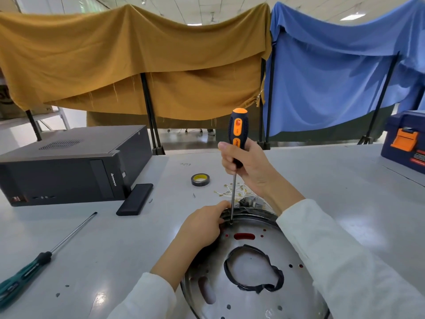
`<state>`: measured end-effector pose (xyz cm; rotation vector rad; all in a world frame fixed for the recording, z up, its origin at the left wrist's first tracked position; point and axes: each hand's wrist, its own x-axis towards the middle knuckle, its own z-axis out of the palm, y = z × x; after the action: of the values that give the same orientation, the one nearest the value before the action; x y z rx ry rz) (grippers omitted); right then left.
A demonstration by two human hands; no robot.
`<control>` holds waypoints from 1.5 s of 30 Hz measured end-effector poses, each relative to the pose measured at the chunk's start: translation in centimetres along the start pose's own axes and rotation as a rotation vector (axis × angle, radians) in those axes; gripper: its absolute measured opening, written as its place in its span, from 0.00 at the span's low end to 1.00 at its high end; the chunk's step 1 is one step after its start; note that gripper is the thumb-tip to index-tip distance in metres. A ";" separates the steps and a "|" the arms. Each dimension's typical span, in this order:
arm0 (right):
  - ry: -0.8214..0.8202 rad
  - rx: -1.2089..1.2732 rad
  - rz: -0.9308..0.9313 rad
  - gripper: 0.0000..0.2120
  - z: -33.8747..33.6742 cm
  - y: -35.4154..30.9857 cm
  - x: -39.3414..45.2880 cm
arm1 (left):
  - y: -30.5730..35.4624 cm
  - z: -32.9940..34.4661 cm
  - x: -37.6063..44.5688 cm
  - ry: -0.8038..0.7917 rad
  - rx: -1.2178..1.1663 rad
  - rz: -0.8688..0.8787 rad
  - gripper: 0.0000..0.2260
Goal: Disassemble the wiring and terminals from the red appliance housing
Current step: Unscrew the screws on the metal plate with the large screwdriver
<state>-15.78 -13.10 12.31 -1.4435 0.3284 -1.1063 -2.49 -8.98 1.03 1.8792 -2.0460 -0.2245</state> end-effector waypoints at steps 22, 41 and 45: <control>0.160 -0.236 -0.128 0.13 2.7 0.9 -0.2 | -0.2 0.2 0.3 0.005 0.018 0.013 0.23; 0.156 0.058 -0.143 0.17 0.7 2.2 -0.7 | -0.3 0.3 0.3 0.017 0.017 0.004 0.23; 0.153 0.077 -0.134 0.15 0.5 2.2 -0.8 | -0.3 0.3 0.3 0.018 0.014 0.001 0.24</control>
<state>-14.92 -12.65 10.14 -1.3307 0.2972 -1.3282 -2.35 -9.36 0.72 1.8819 -2.0420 -0.1925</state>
